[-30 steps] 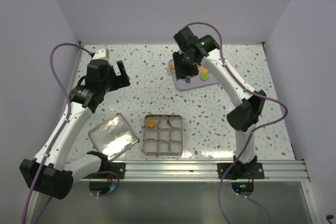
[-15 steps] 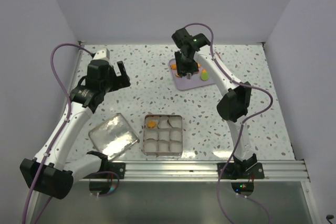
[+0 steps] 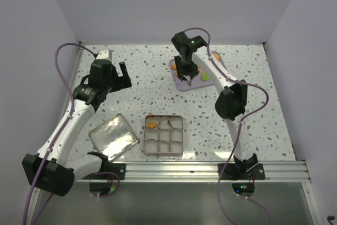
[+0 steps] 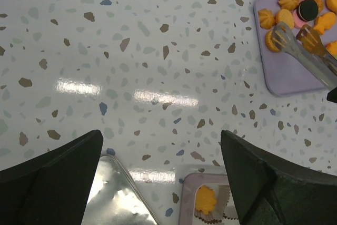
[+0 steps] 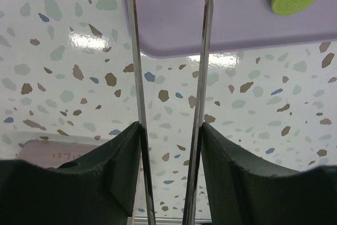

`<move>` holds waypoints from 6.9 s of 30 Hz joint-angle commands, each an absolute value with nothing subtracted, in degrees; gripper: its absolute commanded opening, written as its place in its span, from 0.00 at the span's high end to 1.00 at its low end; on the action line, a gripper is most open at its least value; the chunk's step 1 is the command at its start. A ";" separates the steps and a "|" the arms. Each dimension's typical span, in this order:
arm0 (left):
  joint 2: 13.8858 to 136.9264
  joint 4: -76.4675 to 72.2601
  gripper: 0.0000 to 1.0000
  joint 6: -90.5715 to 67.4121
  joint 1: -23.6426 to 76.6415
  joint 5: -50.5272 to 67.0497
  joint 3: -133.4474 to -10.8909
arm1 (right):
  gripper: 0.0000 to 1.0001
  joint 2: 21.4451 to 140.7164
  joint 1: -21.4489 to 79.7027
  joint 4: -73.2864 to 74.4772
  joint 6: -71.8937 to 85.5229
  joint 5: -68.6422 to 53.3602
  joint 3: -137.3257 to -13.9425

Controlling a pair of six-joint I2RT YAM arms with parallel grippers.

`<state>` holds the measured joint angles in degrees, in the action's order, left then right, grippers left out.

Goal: Pack the cookies

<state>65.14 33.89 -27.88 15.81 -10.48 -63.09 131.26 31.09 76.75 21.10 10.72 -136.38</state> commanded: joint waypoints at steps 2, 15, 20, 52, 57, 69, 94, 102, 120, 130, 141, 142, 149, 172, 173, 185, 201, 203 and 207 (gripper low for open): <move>65.39 31.55 0.00 -27.60 15.47 -10.90 -63.28 | 0.49 131.22 30.85 78.40 19.78 9.23 -137.99; 67.41 30.24 0.00 -28.48 15.47 -10.37 -63.72 | 0.49 127.97 30.85 76.20 20.65 6.50 -133.69; 67.41 30.58 0.00 -28.21 15.47 -10.63 -63.55 | 0.49 128.84 30.85 76.29 20.74 6.59 -132.28; 64.25 32.26 0.00 -28.83 15.38 -14.69 -65.92 | 0.63 93.70 44.18 74.10 25.48 0.18 -107.77; 64.16 31.20 0.00 -29.79 15.38 -12.05 -65.92 | 0.63 89.40 52.11 73.30 30.31 0.18 -100.57; 60.65 32.69 0.00 -29.71 15.38 -10.02 -64.25 | 0.64 87.80 56.86 69.79 32.96 -0.97 -93.16; 58.71 33.66 0.00 -29.53 15.38 -10.55 -63.02 | 0.46 87.54 59.94 72.77 35.16 7.38 -95.70; 60.12 32.78 0.00 -28.83 15.38 -10.11 -64.07 | 0.44 90.78 58.54 78.92 33.67 14.93 -110.20; 62.40 32.26 0.00 -27.86 15.38 -8.44 -64.95 | 0.43 106.34 31.38 78.49 24.17 16.52 -118.47; 63.10 31.99 0.00 -27.42 15.38 -8.09 -63.37 | 0.43 110.91 23.65 75.50 21.80 14.50 -118.65; 64.86 31.46 0.00 -26.46 15.38 -9.14 -64.25 | 0.43 116.71 20.30 71.72 20.48 10.55 -119.88; 65.04 31.46 0.00 -26.37 15.38 -9.31 -64.42 | 0.43 117.15 20.04 71.63 20.48 10.63 -120.32; 65.83 31.90 0.00 -25.75 15.38 -10.55 -65.57 | 0.46 119.88 18.20 71.10 19.95 9.85 -120.32; 69.44 30.06 0.00 -26.89 15.38 -8.53 -68.12 | 0.65 109.26 17.93 74.35 21.27 3.53 -119.79; 69.17 29.97 0.00 -27.07 15.38 -8.44 -67.85 | 0.65 107.25 18.19 74.53 21.36 2.91 -119.62; 65.40 29.09 0.00 -29.71 15.47 -6.24 -63.20 | 0.65 87.81 31.27 70.93 26.62 -6.06 -103.20; 63.90 29.00 0.00 -30.24 15.47 -4.57 -61.44 | 0.64 74.97 42.89 66.89 31.64 -10.90 -83.76; 63.63 29.09 0.00 -30.06 15.47 -4.66 -61.26 | 0.64 75.06 43.24 66.80 32.17 -10.64 -83.23; 63.54 29.27 0.00 -29.45 15.47 -4.83 -61.26 | 0.55 75.41 43.50 66.36 32.69 -9.76 -83.23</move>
